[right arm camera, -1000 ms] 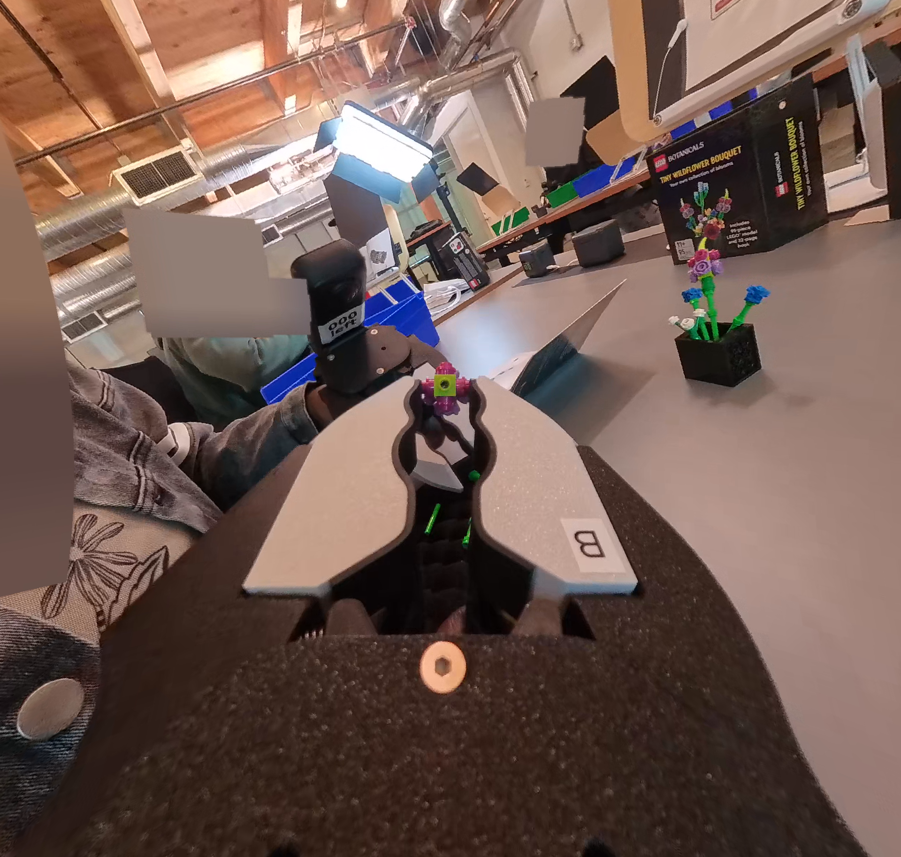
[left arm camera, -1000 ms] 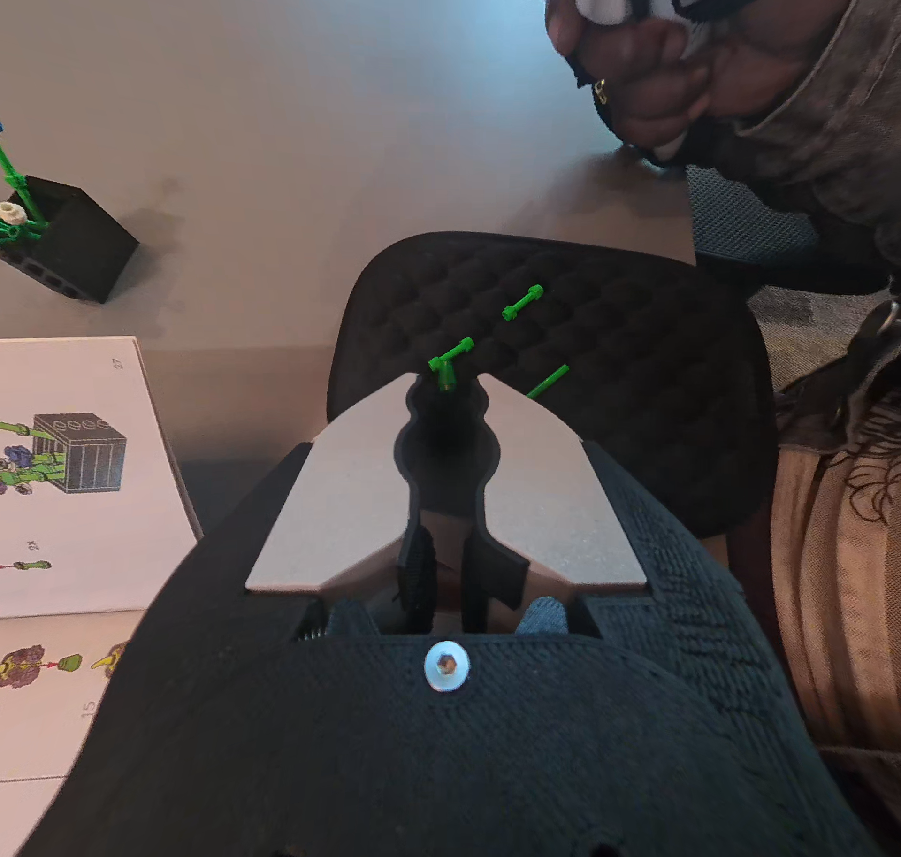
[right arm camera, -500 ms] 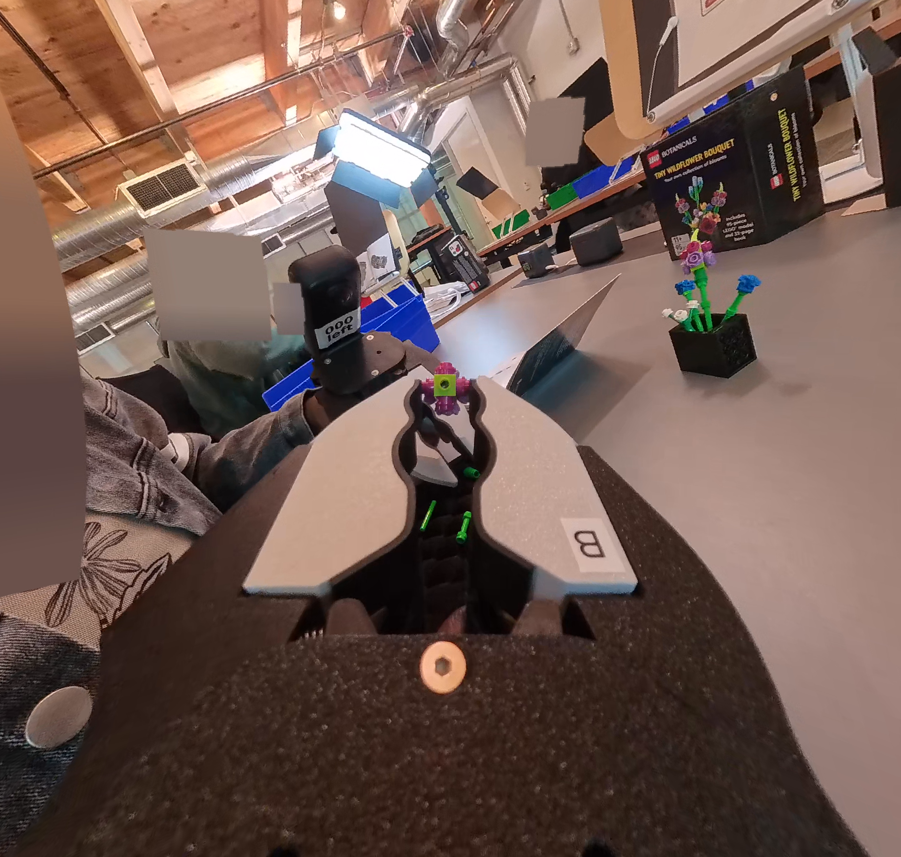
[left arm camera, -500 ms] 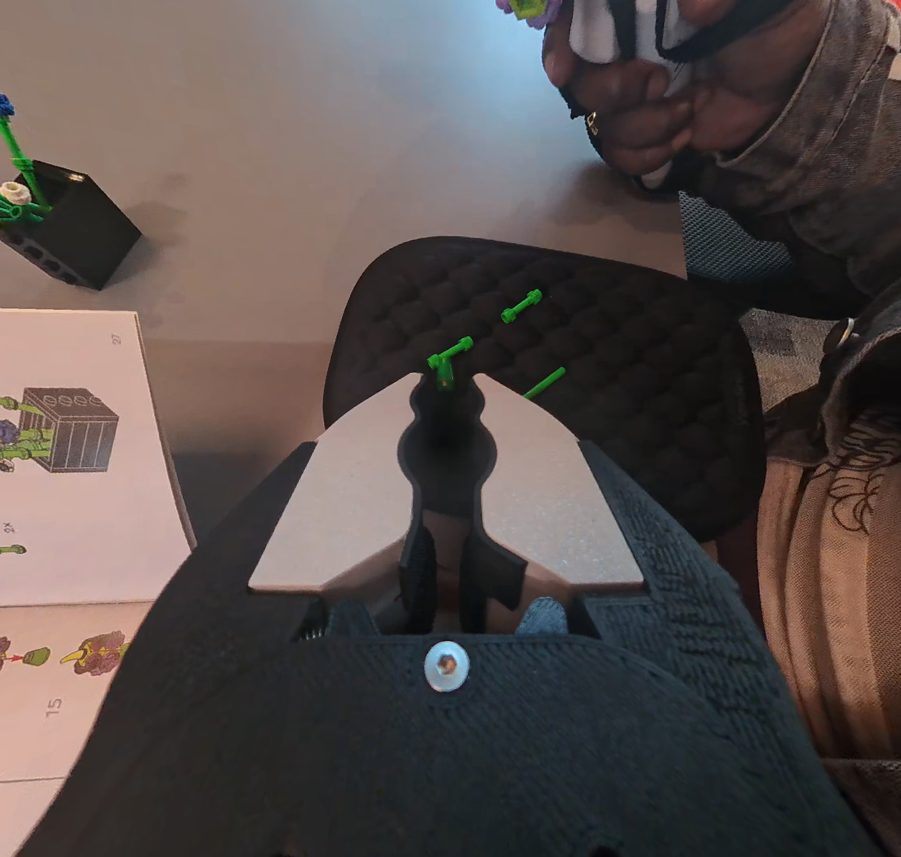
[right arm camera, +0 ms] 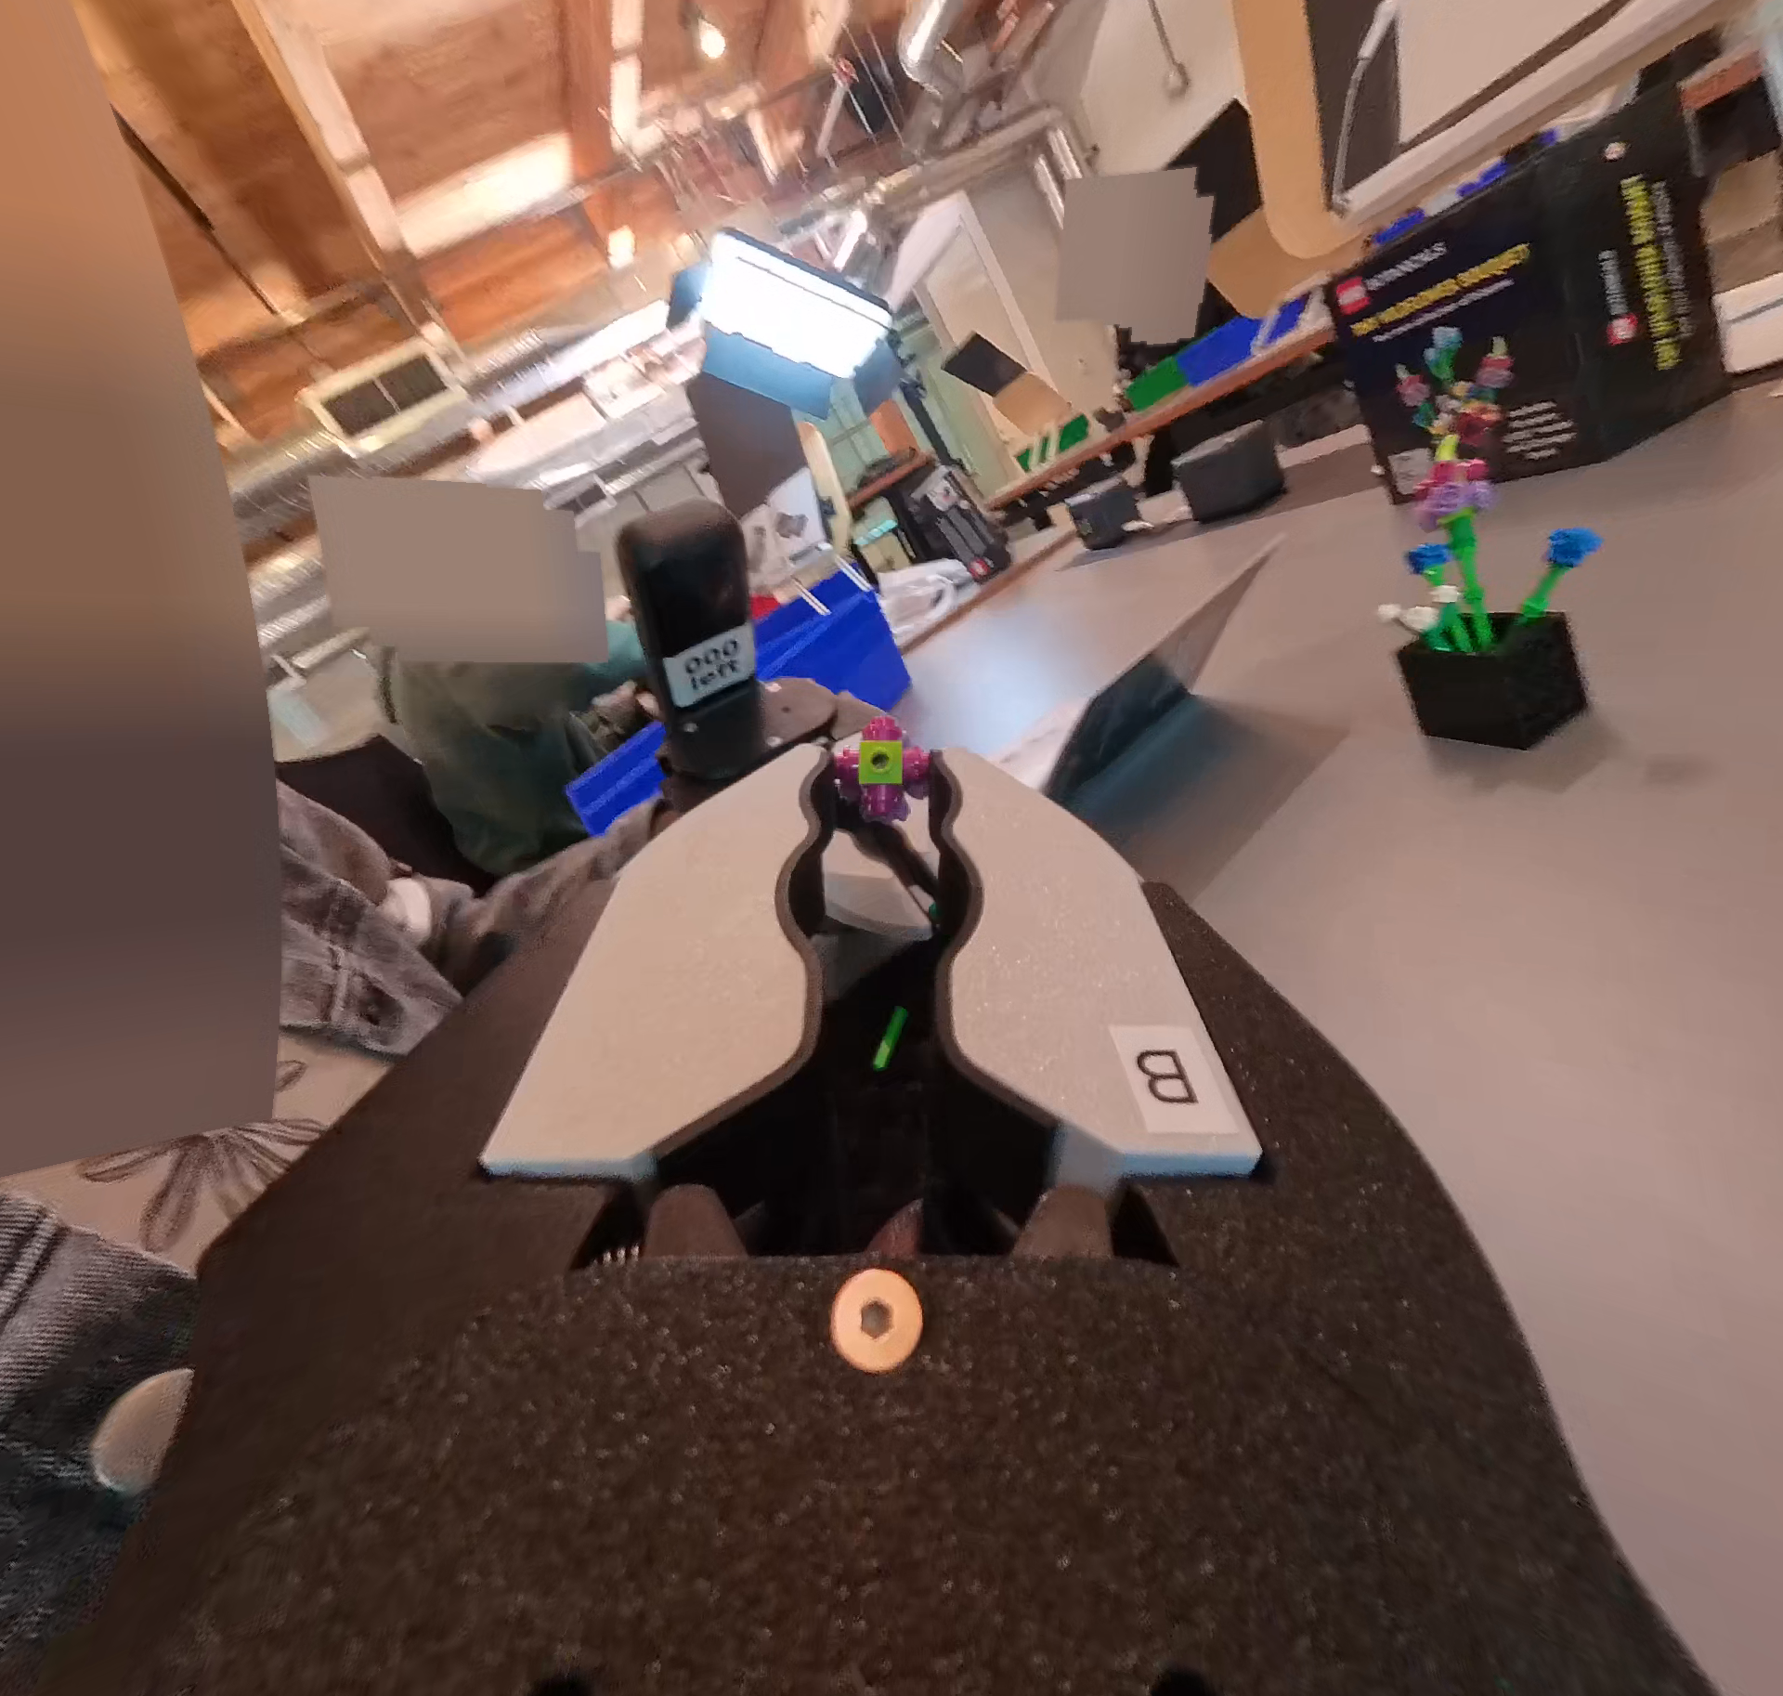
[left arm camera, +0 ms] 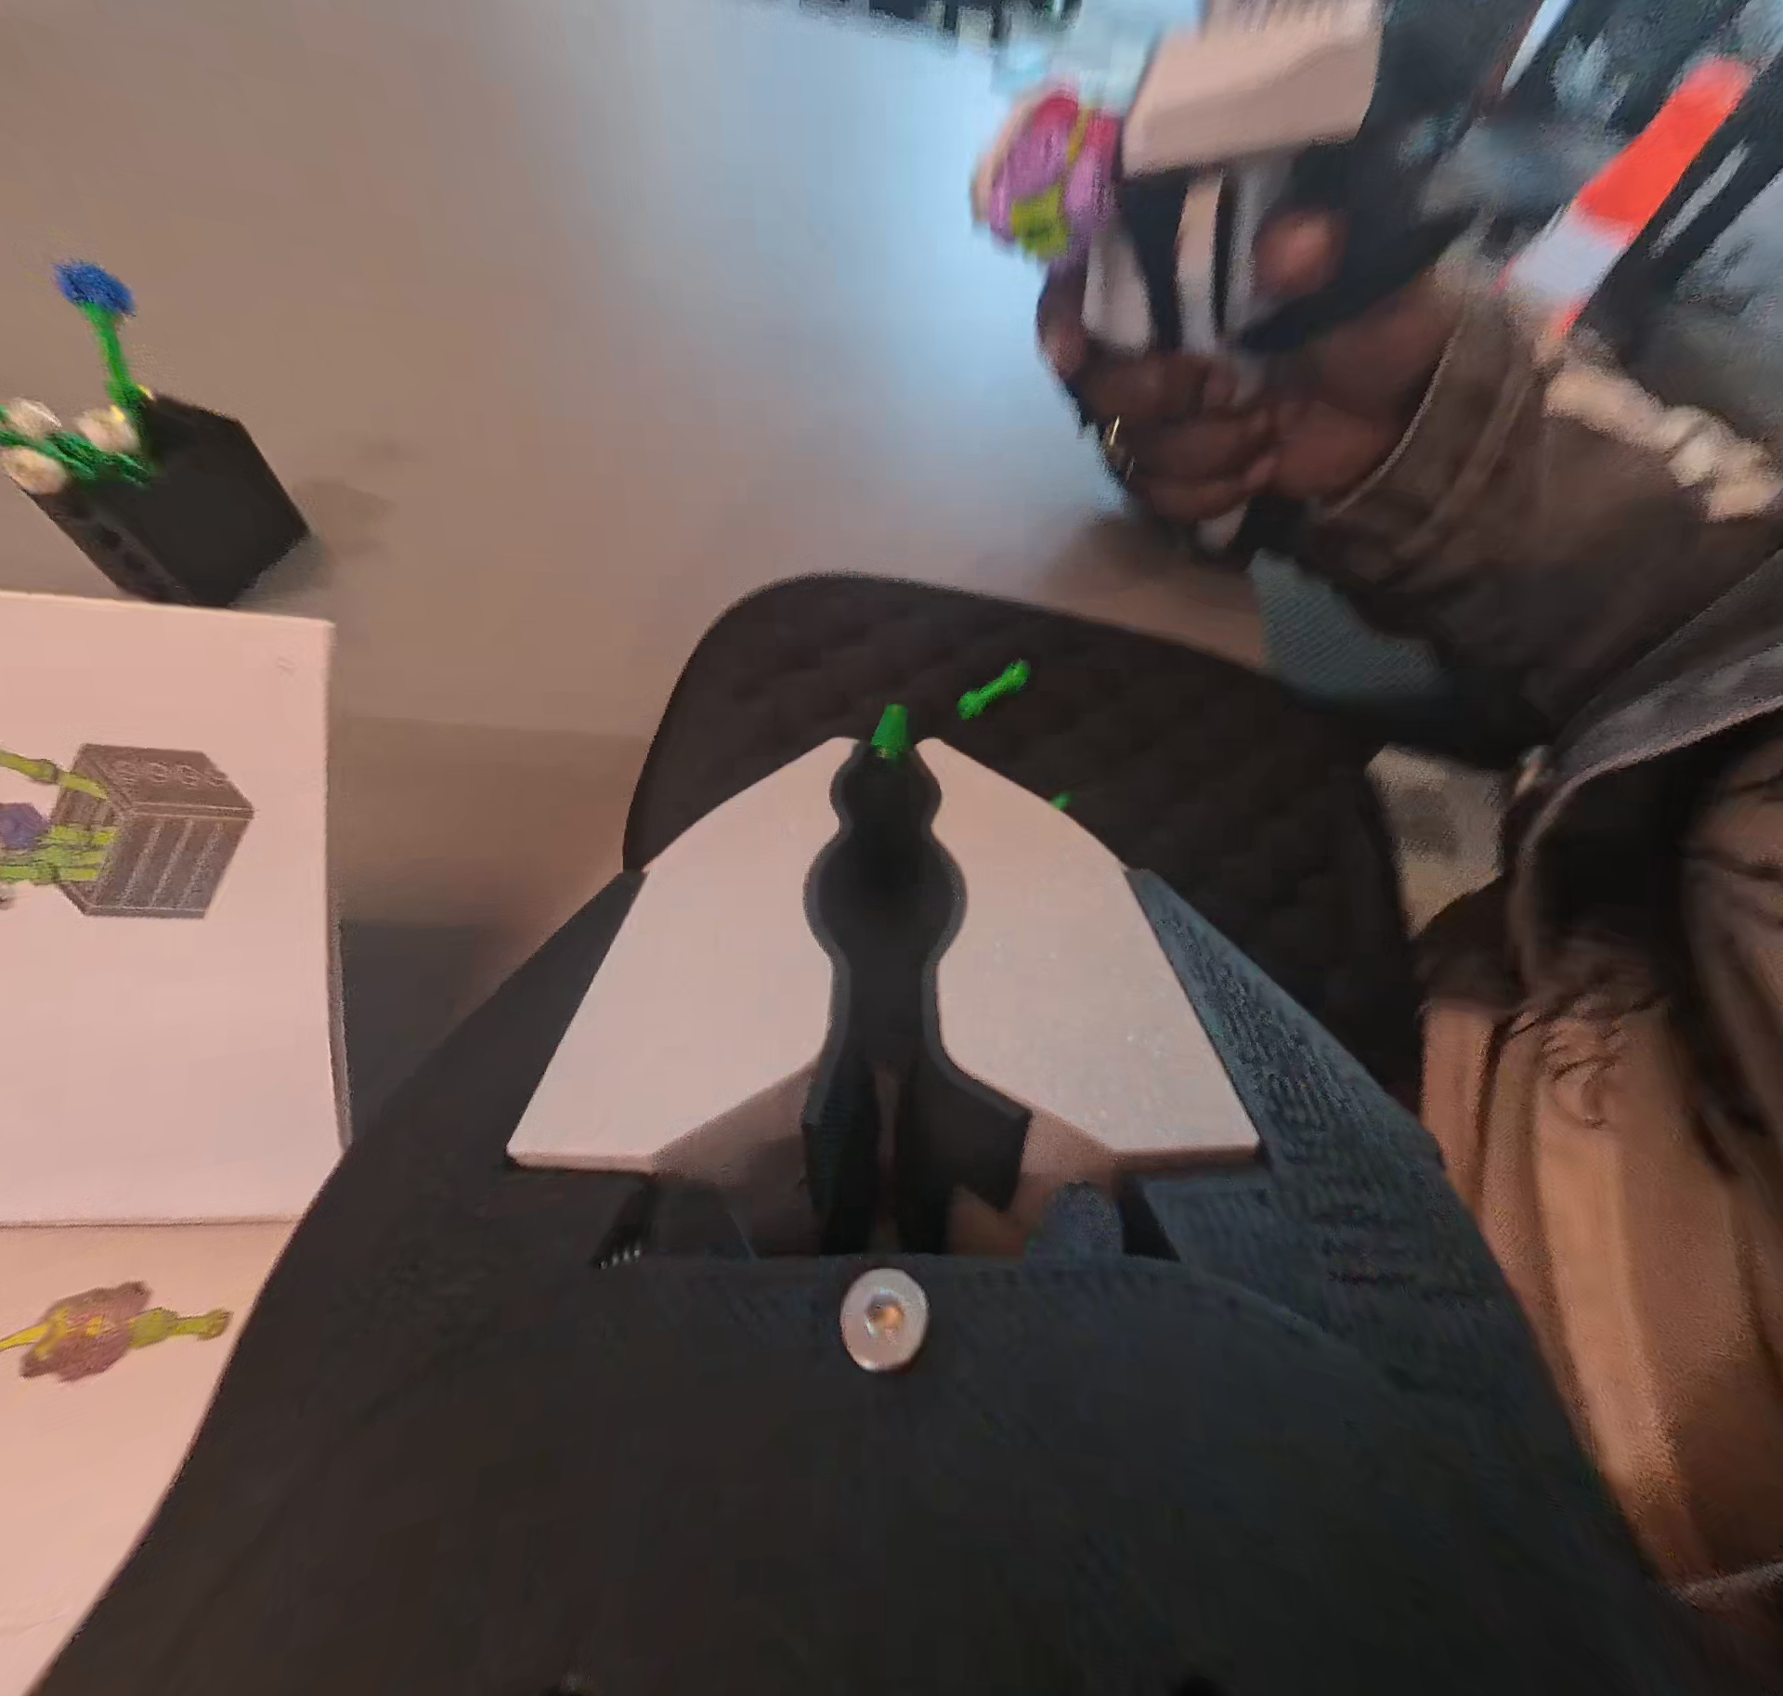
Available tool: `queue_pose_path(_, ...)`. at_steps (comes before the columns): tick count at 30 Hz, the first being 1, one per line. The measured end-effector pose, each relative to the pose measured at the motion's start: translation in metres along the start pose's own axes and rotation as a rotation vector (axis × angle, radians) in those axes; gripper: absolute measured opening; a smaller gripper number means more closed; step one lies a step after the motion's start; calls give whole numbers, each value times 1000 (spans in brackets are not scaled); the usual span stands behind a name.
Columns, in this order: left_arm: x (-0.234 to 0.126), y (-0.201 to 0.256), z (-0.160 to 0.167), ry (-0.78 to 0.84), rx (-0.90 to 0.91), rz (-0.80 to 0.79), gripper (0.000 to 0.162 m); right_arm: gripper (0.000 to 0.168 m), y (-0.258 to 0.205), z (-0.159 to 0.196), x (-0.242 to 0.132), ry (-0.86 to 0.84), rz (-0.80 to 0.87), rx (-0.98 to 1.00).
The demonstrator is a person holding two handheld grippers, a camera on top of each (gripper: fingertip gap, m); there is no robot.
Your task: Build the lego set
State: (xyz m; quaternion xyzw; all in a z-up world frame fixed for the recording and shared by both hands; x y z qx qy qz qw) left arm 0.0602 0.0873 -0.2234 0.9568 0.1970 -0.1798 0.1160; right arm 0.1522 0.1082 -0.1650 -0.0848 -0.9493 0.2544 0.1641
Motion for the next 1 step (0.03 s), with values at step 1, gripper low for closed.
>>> queue_pose_path(1,-5,2,-9,80,-42,12,7,18,-5,-1,4,26,-34,34)
Point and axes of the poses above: each gripper's, where its closed fingertips meet, x out along the fingers, z out of its underside, y = z × x across the jaws, the point moved 2 cm from there along -x, back along the fingers, and after that the axes turned 4 degrees about y, right-handed, at the moved point
